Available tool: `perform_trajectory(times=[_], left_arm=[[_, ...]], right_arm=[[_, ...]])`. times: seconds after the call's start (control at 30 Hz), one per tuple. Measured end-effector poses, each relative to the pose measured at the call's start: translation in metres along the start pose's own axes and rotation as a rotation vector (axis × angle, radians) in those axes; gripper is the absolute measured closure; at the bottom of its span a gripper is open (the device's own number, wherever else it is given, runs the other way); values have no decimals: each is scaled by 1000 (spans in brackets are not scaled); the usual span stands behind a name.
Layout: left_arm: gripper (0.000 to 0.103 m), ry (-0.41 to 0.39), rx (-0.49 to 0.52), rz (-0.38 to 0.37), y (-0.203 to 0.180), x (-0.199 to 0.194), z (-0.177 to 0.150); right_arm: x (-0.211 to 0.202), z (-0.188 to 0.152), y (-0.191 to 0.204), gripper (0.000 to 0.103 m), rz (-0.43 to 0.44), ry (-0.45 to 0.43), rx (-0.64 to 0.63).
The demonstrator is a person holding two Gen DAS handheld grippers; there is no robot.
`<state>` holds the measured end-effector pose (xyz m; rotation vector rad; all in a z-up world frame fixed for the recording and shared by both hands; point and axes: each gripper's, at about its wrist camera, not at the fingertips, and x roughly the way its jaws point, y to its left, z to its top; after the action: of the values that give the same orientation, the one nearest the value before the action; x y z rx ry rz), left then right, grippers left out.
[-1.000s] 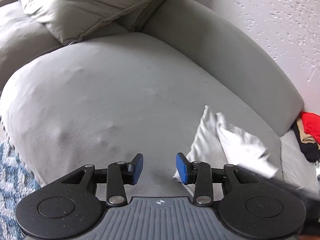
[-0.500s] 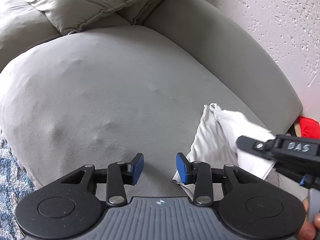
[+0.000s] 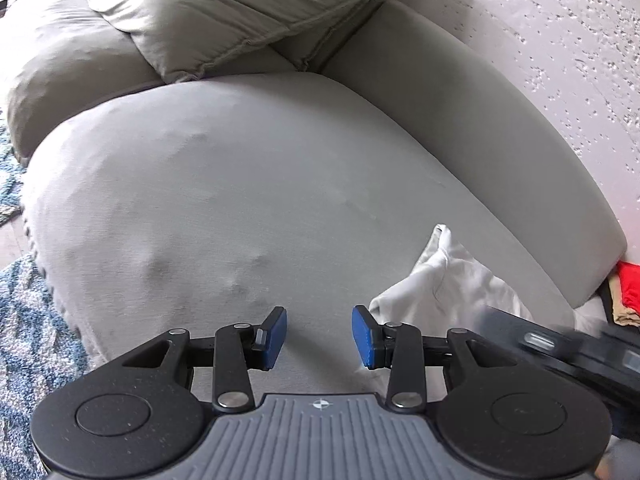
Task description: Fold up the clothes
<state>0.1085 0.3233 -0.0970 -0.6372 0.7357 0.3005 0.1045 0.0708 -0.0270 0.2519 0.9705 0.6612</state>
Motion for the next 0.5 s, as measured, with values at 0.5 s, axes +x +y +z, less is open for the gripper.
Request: perform_trajectory(times=[0.5], left_arm=[[77,59,645,135,-120,32,-20]], right_arm=[[-93,-48,-92,78,-180,-88,-84]])
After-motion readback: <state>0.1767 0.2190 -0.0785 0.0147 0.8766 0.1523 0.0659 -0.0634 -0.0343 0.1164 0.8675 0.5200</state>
